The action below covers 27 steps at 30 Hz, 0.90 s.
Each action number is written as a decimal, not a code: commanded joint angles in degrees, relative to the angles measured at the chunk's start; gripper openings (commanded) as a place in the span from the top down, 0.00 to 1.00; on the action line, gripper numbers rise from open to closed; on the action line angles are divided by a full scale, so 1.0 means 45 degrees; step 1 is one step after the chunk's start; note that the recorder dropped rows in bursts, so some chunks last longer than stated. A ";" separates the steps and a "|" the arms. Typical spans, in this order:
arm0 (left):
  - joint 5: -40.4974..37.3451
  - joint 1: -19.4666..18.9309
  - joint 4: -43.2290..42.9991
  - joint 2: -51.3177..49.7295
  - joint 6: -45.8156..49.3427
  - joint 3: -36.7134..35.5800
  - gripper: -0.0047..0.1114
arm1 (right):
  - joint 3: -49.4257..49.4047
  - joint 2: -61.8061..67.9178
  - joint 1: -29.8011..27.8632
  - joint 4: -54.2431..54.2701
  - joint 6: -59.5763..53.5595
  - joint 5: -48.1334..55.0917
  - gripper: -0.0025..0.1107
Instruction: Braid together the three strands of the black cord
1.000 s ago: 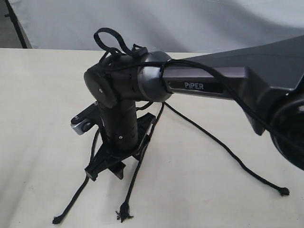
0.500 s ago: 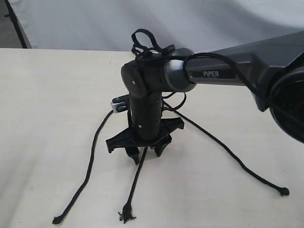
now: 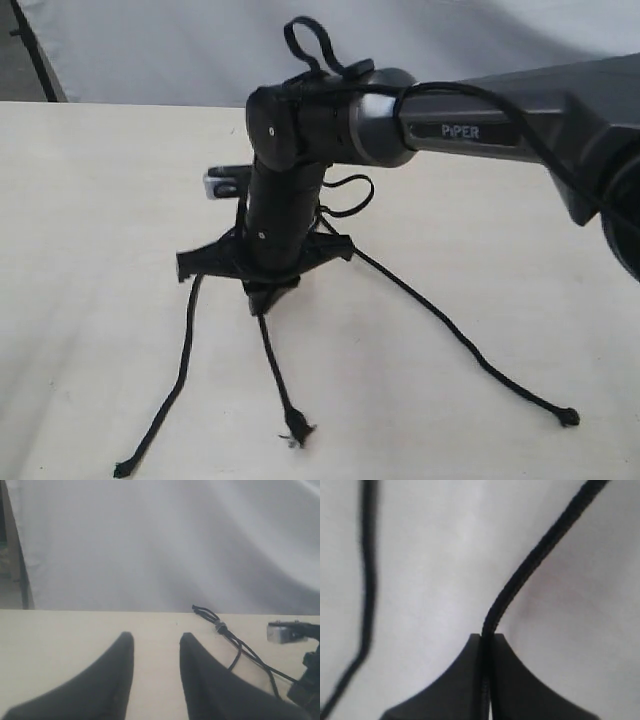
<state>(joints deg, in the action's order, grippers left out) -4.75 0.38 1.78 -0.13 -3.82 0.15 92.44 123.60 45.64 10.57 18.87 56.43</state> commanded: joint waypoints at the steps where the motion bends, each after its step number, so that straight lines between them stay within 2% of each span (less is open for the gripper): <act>1: 0.0126 0.0072 -0.0038 0.0029 -0.0010 -0.0034 0.69 | 0.0343 -0.0170 0.0134 0.1219 -0.0247 -0.2564 0.98; 9: 0.0126 0.0072 -0.0038 0.0029 -0.0010 -0.0034 0.69 | 0.0343 0.0897 0.0311 0.5654 -0.0247 -0.4847 0.98; 15: 0.0126 0.0072 -0.0038 0.0029 -0.0010 -0.0034 0.69 | 0.0343 0.1320 0.0311 0.7383 -0.0049 -0.5333 0.98; 27: 0.0126 0.0072 -0.0038 0.0029 -0.0010 -0.0034 0.69 | 0.0343 0.1772 0.0804 0.7019 -0.1342 -0.5860 0.97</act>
<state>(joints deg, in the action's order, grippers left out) -4.75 0.38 1.78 -0.13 -3.82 0.15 93.92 130.86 48.49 43.73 14.42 30.13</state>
